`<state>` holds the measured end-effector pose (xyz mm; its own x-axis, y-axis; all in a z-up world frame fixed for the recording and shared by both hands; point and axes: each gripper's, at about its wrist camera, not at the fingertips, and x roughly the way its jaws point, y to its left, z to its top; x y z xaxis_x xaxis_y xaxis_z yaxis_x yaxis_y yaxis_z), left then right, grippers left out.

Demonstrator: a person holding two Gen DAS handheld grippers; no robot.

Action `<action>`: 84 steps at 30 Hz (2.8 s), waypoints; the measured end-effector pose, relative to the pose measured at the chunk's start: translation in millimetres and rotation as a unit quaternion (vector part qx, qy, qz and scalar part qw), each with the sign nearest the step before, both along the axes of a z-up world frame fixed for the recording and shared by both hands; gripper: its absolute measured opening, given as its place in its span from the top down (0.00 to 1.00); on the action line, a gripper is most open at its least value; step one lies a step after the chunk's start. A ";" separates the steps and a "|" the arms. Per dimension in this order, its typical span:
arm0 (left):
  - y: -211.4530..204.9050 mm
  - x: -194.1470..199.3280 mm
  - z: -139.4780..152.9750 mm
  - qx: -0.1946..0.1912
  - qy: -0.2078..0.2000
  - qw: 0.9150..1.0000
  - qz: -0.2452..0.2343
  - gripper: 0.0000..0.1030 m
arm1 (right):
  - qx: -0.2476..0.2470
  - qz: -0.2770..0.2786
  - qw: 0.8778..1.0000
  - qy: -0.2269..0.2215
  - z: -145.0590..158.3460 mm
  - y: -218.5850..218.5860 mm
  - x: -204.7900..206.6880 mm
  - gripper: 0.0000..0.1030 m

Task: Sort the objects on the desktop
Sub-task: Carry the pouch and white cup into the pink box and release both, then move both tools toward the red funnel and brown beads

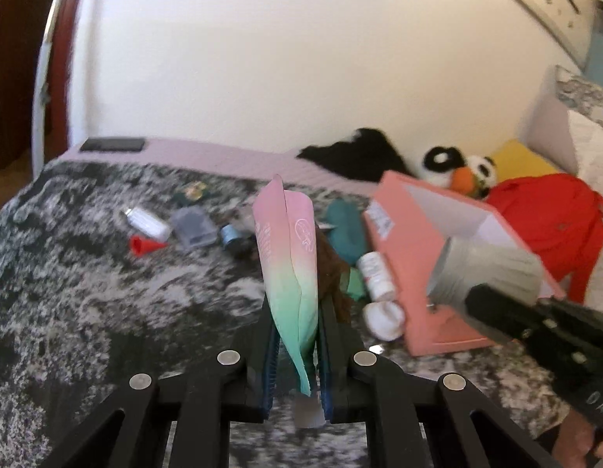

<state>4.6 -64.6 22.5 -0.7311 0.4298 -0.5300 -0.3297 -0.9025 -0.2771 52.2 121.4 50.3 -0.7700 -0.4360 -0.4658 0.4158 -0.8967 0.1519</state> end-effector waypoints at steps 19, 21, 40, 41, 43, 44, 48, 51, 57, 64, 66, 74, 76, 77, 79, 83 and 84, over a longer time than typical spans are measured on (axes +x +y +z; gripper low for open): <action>230.9 -23.6 71.5 -0.010 0.050 0.982 -0.180 0.88 | -0.028 -0.221 0.972 0.069 58.3 204.7 70.7 0.97; 257.1 -37.1 70.4 -0.016 0.046 0.980 -0.193 0.88 | -0.036 -0.246 0.966 0.065 57.8 232.8 59.5 0.97; 265.8 -122.3 16.9 -0.056 -0.009 0.991 -0.125 0.17 | -0.028 -0.327 0.937 -0.122 -6.5 325.4 -90.0 0.29; 256.5 -122.0 13.8 -0.056 -0.012 0.991 -0.117 0.17 | -0.025 -0.324 0.939 -0.114 -2.0 319.9 -87.9 0.29; 237.5 -119.0 8.8 -0.057 -0.016 0.993 -0.103 0.17 | -0.020 -0.317 0.943 -0.100 6.2 307.7 -84.6 0.28; 227.2 -116.1 6.4 -0.058 -0.019 0.994 -0.096 0.17 | -0.019 -0.310 0.946 -0.091 10.8 297.0 -81.0 0.27; 186.2 -103.0 1.0 -0.057 -0.024 0.996 -0.071 0.17 | -0.018 -0.277 0.958 -0.075 19.3 253.7 -73.7 0.25; 151.5 -91.1 -3.5 -0.058 -0.023 0.997 -0.049 0.17 | -0.010 -0.240 0.968 -0.072 20.6 214.4 -69.4 0.24; 70.2 -73.6 -23.0 -0.071 -0.033 0.997 0.011 0.17 | 0.018 -0.158 0.984 -0.078 8.6 126.5 -65.1 0.24; -20.8 -74.4 -49.7 -0.067 -0.066 0.991 0.098 0.17 | 0.028 -0.083 0.992 -0.095 -17.2 45.2 -80.3 0.24; -41.3 -77.4 -58.4 -0.068 -0.075 0.988 0.117 0.17 | 0.031 -0.069 0.992 -0.102 -27.2 27.3 -88.8 0.24; -75.7 -115.8 -95.5 -0.074 -0.107 0.981 0.145 0.17 | 0.052 -0.058 0.987 -0.143 -81.9 -13.7 -143.3 0.24; -73.9 -133.1 -103.2 -0.078 -0.110 0.981 0.140 0.17 | 0.059 -0.059 0.985 -0.152 -93.3 -16.8 -161.6 0.24; -73.3 -143.7 -107.8 -0.079 -0.113 0.981 0.138 0.17 | 0.066 -0.058 0.984 -0.154 -100.0 -20.0 -171.1 0.24; -71.8 -166.0 -116.8 -0.079 -0.117 0.981 0.133 0.17 | 0.080 -0.055 0.983 -0.157 -112.8 -26.5 -189.5 0.24; -70.6 -203.3 -129.9 -0.076 -0.123 0.981 0.129 0.17 | 0.098 -0.047 0.981 -0.163 -135.6 -38.9 -219.8 0.25; -70.9 -213.2 -134.6 -0.077 -0.125 0.981 0.129 0.17 | 0.102 -0.045 0.980 -0.163 -141.3 -40.7 -226.4 0.25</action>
<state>-208.6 -135.5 -112.1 -0.6433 0.1491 -0.7510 -0.0248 -0.9844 -0.1743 -174.2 80.7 -90.9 -0.5968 -0.2443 -0.7643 0.2922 -0.9533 0.0766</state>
